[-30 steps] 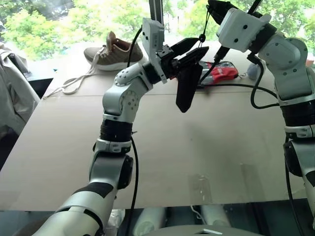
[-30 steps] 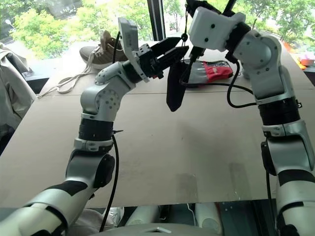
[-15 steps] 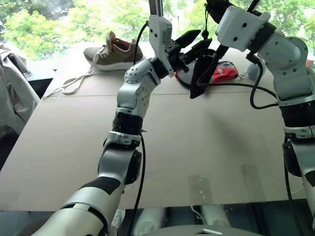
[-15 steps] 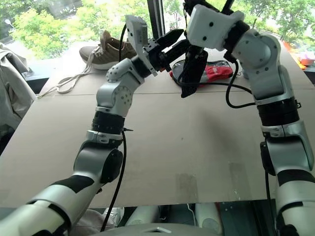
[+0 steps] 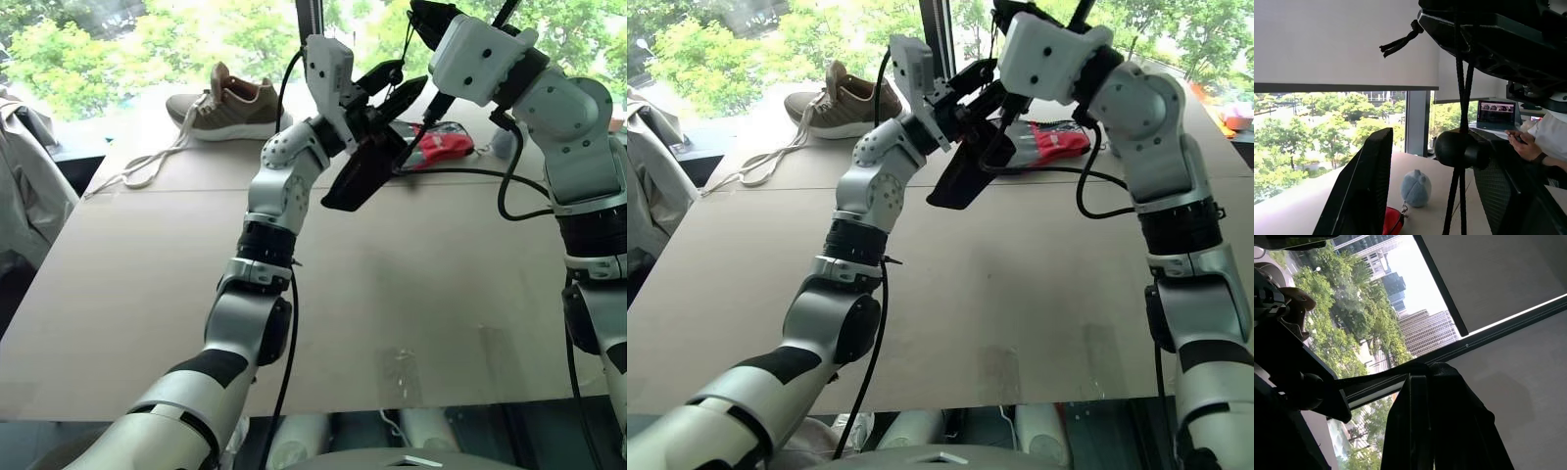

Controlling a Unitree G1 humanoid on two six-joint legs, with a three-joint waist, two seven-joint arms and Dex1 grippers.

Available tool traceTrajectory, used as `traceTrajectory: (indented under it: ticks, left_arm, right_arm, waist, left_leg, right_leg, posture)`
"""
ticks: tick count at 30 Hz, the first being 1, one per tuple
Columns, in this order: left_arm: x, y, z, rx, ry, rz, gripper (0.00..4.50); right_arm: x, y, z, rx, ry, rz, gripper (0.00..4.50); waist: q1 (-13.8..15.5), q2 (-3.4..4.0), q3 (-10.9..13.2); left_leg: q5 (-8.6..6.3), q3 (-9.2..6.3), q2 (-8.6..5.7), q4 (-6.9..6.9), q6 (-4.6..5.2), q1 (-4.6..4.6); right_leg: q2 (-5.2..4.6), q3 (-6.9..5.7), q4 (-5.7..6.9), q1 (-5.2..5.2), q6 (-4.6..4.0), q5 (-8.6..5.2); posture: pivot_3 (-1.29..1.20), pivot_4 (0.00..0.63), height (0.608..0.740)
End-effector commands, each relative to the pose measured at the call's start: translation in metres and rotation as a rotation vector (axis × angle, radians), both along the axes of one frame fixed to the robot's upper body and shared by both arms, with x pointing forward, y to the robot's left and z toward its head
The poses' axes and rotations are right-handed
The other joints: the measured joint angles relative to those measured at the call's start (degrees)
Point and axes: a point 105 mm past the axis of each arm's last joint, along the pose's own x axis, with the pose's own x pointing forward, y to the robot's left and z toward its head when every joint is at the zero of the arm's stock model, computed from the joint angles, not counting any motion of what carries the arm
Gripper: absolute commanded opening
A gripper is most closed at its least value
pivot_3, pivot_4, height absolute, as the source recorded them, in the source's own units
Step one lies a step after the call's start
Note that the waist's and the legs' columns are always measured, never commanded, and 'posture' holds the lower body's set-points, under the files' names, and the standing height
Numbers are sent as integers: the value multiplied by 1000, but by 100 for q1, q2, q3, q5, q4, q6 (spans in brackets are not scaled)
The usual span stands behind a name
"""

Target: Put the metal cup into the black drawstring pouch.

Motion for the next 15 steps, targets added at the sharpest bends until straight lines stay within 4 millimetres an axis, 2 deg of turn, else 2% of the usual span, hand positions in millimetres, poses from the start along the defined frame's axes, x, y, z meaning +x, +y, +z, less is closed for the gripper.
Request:
traceTrajectory:
  ticks: [1, 3, 4, 11, 15]
  left_arm:
    - [-13, 1, 28, -53, -80, -30, 1243]
    - [-13, 1, 27, -51, -77, -34, 300]
    - [-14, 0, 27, -53, -74, -37, 190]
    - [-14, -1, 26, -54, -69, -41, 200]
    - [-8, -3, 11, 13, -44, -4, 200]
  right_arm:
    - [-11, -5, 16, 38, -54, 14, 0]
    - [-11, -5, 16, 37, -52, 14, 0]
    - [-11, -5, 15, 37, -50, 14, 0]
    - [-10, -5, 13, 30, -40, 12, 0]
    - [-11, -6, 18, 48, -52, 11, 0]
  waist:
    - [0, 0, 0]
    - [2, 0, 0]
    - [2, 0, 0]
    - [0, 0, 0]
    - [0, 0, 0]
  left_leg:
    - [0, 0, 0, 0, 0, 0]
    - [0, 0, 0, 0, 0, 0]
    - [0, 0, 0, 0, 0, 0]
    - [0, 0, 0, 0, 0, 0]
    - [0, 0, 0, 1, 0, 0]
  right_leg:
    - [0, 0, 0, 0, 0, 0]
    - [0, 0, 0, 0, 0, 0]
    - [0, 0, 0, 0, 0, 0]
    - [0, 0, 0, 0, 0, 0]
    - [0, 0, 1, 0, 0, 0]
  posture:
    - [0, 150, 740]
    - [0, 150, 740]
    - [0, 150, 740]
    - [0, 150, 740]
    - [0, 150, 740]
